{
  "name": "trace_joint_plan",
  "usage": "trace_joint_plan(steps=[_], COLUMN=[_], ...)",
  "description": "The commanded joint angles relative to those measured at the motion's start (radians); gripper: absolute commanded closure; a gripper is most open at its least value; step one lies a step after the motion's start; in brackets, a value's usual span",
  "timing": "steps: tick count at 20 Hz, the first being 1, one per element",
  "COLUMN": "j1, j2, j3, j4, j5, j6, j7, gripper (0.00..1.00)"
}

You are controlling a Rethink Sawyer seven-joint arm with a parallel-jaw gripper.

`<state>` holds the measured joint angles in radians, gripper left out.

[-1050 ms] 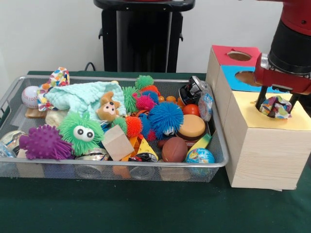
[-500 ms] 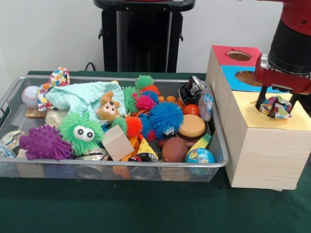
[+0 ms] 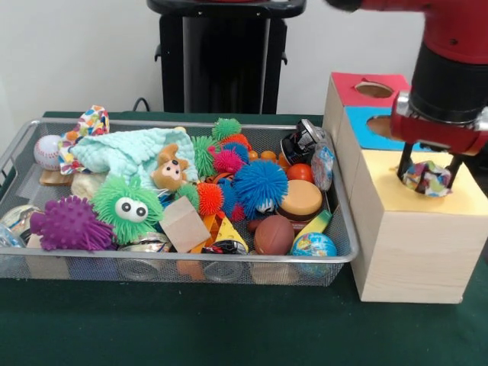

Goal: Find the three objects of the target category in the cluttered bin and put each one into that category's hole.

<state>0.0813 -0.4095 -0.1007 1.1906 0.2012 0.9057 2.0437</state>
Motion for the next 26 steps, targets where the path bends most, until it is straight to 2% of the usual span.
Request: trace_joint_plan(steps=[1, 4, 6, 11, 14, 18, 22, 24, 26], j1=[-0.155, -0.196, -0.238, -0.380, -0.447, -0.491, -0.460, -0.396, -0.300], j2=[-0.060, -0.073, -0.079, -0.081, -0.062, -0.055, -0.080, -0.104, -0.128], j3=[0.218, 0.258, 0.306, 0.473, 0.540, 0.576, 0.533, 0.450, 0.333], j4=[0.284, 0.322, 0.362, 0.510, 0.546, 0.572, 0.555, 0.517, 0.456], j5=[0.115, 0.110, 0.109, 0.077, 0.039, -0.012, -0.057, -0.085, -0.116], j6=[-0.152, -0.188, -0.247, -0.411, -0.449, -0.463, -0.420, -0.349, -0.252], j7=[-0.028, -0.049, -0.071, -0.128, -0.133, -0.108, -0.037, 0.016, 0.093], gripper=[0.00, 0.00, 0.00, 0.00, 0.00, 0.00, 0.00, 0.00, 0.00])
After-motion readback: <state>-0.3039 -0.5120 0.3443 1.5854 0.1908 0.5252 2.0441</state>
